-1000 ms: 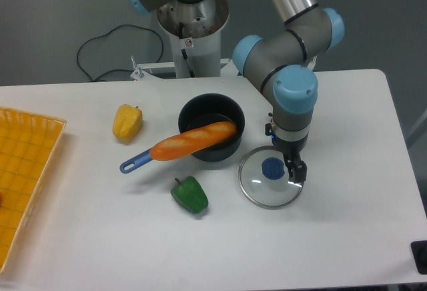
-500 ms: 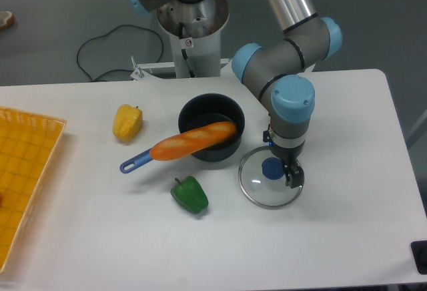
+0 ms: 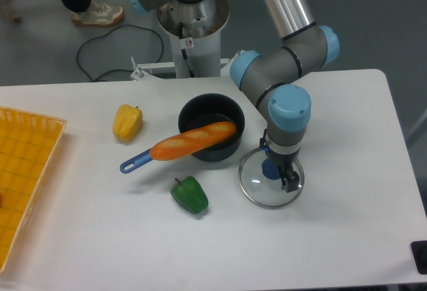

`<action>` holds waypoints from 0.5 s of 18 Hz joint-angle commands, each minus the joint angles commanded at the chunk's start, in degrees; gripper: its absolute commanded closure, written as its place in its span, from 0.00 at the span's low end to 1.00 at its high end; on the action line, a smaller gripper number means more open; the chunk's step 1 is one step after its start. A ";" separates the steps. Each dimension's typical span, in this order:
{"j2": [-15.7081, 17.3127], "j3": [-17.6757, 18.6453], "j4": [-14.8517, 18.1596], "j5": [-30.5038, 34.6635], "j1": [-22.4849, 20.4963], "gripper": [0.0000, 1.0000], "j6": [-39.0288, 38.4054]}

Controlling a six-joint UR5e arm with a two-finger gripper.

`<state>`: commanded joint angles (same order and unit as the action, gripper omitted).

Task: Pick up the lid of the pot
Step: 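Close the gripper on the blue knob of the glass lid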

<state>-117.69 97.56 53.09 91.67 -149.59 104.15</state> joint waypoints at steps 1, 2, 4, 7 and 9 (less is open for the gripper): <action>-0.09 0.00 0.00 0.00 0.00 0.00 0.00; -0.17 0.00 0.00 0.00 0.17 0.00 0.00; -0.35 0.00 0.00 0.00 0.26 0.00 -0.09; -0.35 0.00 0.09 -0.09 0.26 0.00 -0.09; -0.79 0.00 0.18 -0.26 0.26 0.00 -0.09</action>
<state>-118.47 97.56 53.26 91.41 -149.33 104.06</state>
